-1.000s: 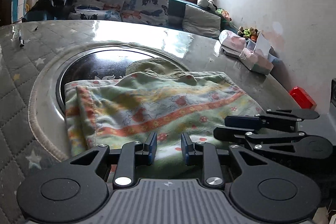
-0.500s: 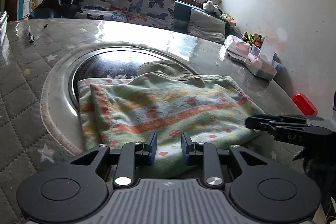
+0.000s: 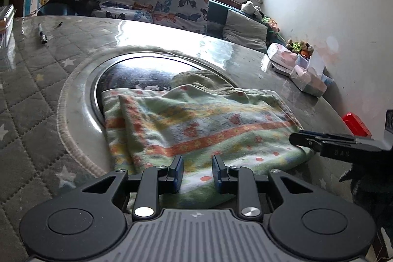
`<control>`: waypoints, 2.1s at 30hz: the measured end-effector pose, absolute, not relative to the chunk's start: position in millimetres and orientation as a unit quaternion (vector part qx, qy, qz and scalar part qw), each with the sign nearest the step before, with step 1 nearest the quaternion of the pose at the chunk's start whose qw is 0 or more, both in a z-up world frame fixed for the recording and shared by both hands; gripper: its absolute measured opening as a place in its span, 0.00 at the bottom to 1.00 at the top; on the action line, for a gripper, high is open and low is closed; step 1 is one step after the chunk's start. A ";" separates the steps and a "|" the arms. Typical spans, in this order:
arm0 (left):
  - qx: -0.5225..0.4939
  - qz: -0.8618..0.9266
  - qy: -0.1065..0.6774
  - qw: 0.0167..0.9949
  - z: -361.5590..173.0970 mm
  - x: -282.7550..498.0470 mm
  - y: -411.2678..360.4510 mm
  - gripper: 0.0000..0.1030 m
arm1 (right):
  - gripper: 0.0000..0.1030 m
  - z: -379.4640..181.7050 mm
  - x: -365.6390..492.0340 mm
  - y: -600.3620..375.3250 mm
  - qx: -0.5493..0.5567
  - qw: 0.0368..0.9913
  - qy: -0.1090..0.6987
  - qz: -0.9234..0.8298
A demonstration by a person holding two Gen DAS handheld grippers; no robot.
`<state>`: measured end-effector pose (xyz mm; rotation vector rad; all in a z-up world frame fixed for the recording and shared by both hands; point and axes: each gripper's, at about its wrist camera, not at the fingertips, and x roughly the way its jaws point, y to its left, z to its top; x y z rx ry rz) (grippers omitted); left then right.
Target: Fold clothes
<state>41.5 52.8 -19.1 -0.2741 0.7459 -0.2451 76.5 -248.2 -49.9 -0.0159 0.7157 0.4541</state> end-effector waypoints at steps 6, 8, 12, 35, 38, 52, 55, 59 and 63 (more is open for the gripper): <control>-0.143 -0.114 0.364 0.913 -18.6 40.3 60.6 0.27 | 0.30 -50.7 77.4 -246.1 -0.021 0.910 0.348 0.225; -0.145 -0.112 0.366 0.912 -20.2 40.5 62.1 0.27 | 0.30 -49.7 77.1 -244.1 -0.031 0.909 0.350 0.226; -0.149 -0.113 0.370 0.910 -18.7 39.9 65.0 0.27 | 0.30 -44.7 76.5 -240.7 -0.048 0.907 0.351 0.228; -0.111 -0.104 0.372 0.916 -12.9 68.3 33.8 0.72 | 0.59 -50.8 139.0 -212.2 -0.038 0.910 0.348 0.224; -0.109 -0.097 0.368 0.918 -13.8 65.6 34.5 0.89 | 0.73 -45.8 125.3 -208.5 -0.042 0.910 0.342 0.231; -0.094 -0.063 0.355 0.928 -15.6 44.1 40.5 1.00 | 0.94 -42.9 63.8 -186.9 -0.087 0.903 0.314 0.279; -0.094 -0.054 0.358 0.927 -18.7 38.7 45.3 1.00 | 0.94 -50.1 58.6 -179.0 -0.108 0.899 0.317 0.283; -0.074 -0.054 0.355 0.930 -20.9 31.3 44.4 1.00 | 0.94 -51.5 53.5 -177.6 -0.114 0.897 0.318 0.285; -0.071 -0.052 0.354 0.931 -21.5 29.5 44.5 1.00 | 0.95 -42.0 48.1 -174.0 -0.120 0.898 0.304 0.296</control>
